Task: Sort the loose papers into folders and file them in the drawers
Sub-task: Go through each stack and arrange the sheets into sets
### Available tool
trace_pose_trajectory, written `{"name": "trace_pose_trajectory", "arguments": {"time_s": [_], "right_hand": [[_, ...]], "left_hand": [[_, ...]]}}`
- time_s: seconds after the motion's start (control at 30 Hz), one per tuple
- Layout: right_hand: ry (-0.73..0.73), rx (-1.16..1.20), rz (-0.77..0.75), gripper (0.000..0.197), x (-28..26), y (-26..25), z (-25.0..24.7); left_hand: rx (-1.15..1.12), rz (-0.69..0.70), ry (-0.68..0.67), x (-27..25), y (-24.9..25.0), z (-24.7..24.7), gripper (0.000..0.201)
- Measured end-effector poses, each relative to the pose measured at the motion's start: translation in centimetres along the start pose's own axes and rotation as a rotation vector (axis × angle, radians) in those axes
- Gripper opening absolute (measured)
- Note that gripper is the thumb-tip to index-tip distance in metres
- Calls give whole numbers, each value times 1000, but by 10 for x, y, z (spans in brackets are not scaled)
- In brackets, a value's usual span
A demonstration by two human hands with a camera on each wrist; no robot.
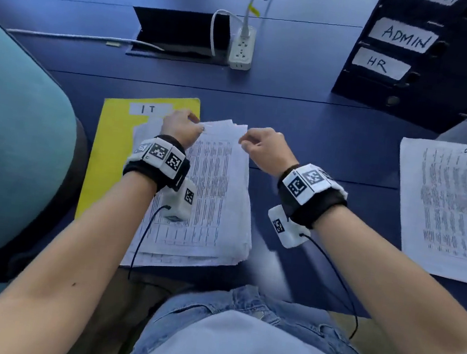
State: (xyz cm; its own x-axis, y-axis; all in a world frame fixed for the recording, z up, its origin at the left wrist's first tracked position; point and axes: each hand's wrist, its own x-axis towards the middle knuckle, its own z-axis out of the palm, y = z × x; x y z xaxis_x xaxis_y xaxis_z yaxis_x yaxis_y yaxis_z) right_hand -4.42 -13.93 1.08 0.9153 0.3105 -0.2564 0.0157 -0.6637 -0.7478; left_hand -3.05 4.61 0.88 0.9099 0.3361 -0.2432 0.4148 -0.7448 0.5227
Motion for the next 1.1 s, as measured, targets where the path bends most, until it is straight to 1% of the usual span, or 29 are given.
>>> {"name": "trace_pose_trajectory", "arguments": {"time_s": [0.1, 0.17, 0.27, 0.33, 0.43, 0.5, 0.57, 0.67, 0.73, 0.8, 0.83, 0.87, 0.9, 0.97, 1.0, 1.03, 1.07, 1.1], "right_hand": [[-50, -6, -9, 22, 3, -28, 33], [-93, -32, -10, 23, 4, -39, 52], [-157, -112, 18, 24, 8, -49, 80], [-169, -189, 34, 24, 11, -50, 95], [-135, -322, 29, 22, 15, -49, 109], [-103, -393, 5, 22, 15, -49, 114], [-76, -428, -2, 23, 12, -47, 118], [-47, -474, -21, 25, 10, -46, 122], [-28, -469, -20, 25, 10, -44, 123], [-11, -425, -8, 33, 9, -43, 125], [9, -380, -3, 41, 8, -43, 125], [58, -335, -6, 51, 7, -44, 126], [143, -319, -18, 60, 6, -46, 126], [328, -393, -58, 70, 6, -50, 122], [376, -442, -69, 73, 6, -53, 119], [385, -494, -68, 72, 7, -54, 117], [381, -544, -71, 66, 8, -54, 115], [375, -574, -85, 55, 9, -53, 114]], "left_hand": [[144, -55, -20, 9, -39, -18, 41], [238, -27, -73, 10, -57, -22, 57], [301, 28, -154, 13, -78, -25, 77], [323, 51, -191, 18, -86, -25, 84], [325, 82, -230, 29, -89, -26, 92], [344, 102, -224, 36, -87, -28, 87], [370, 151, -194, 40, -86, -29, 70], [293, 277, -46, 40, -87, -33, 43], [226, 378, 39, 38, -90, -35, 29], [158, 467, 90, 34, -94, -36, 18], [108, 502, 94, 33, -97, -36, 15], [45, 535, 81, 30, -99, -37, 14], [-24, 568, 59, 28, -101, -38, 15], [-147, 614, 5, 18, -103, -41, 16], [-193, 625, -42, 14, -103, -43, 16], [-231, 630, -102, 11, -103, -46, 15], [-261, 622, -174, 9, -103, -48, 18], [-286, 605, -243, 8, -104, -50, 25]]}}
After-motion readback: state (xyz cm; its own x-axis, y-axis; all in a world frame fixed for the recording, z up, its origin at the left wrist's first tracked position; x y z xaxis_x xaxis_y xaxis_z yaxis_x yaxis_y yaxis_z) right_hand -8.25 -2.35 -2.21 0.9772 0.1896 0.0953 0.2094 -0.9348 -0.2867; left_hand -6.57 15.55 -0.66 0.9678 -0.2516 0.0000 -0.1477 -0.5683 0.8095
